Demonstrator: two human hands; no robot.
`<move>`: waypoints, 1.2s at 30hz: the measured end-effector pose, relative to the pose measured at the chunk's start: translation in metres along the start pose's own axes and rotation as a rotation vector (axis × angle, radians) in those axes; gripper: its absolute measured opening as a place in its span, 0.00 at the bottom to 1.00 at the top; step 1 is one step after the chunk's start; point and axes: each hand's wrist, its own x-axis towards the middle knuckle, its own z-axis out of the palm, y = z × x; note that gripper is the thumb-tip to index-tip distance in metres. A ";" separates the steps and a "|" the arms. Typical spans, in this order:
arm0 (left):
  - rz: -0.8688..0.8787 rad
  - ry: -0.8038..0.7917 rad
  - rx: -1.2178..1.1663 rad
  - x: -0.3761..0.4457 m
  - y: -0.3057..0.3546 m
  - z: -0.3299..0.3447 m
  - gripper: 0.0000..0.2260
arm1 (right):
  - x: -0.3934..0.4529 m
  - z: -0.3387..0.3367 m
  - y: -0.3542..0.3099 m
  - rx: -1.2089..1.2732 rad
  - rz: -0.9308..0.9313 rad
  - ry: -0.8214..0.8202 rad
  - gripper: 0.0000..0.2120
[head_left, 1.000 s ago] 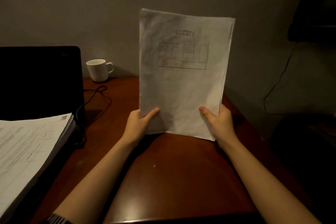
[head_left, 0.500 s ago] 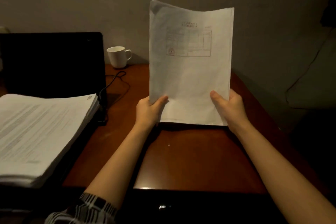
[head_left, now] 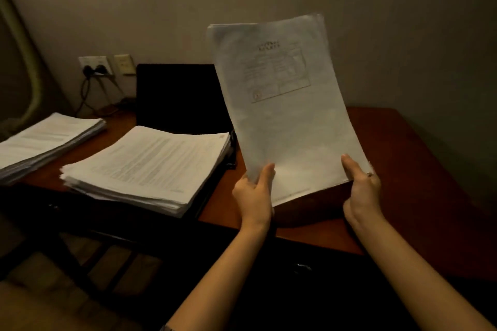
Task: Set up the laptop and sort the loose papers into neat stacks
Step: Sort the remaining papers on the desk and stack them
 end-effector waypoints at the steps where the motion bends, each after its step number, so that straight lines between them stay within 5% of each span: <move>1: -0.009 0.035 -0.016 -0.003 0.004 -0.007 0.11 | -0.011 0.008 0.006 0.012 0.019 0.018 0.13; 3: -0.030 0.104 -0.054 -0.010 0.015 -0.020 0.09 | -0.034 0.023 0.018 -0.056 0.031 -0.072 0.04; 9: 0.027 0.183 -0.078 -0.020 0.041 -0.071 0.12 | -0.076 0.073 0.030 -0.247 -0.026 -0.210 0.11; 15: -0.036 0.040 0.060 -0.006 0.054 -0.120 0.10 | -0.069 0.129 0.045 -0.316 0.258 -0.327 0.11; 20: -0.117 0.113 0.039 0.007 0.064 -0.169 0.18 | -0.065 0.174 0.055 -0.445 0.402 -0.404 0.10; 30: -0.529 0.241 0.082 0.053 0.024 -0.234 0.18 | -0.042 0.192 0.086 -0.831 0.202 -0.532 0.15; 36: -0.576 0.413 0.108 0.076 0.015 -0.216 0.25 | -0.041 0.203 0.088 -0.865 0.185 -0.466 0.13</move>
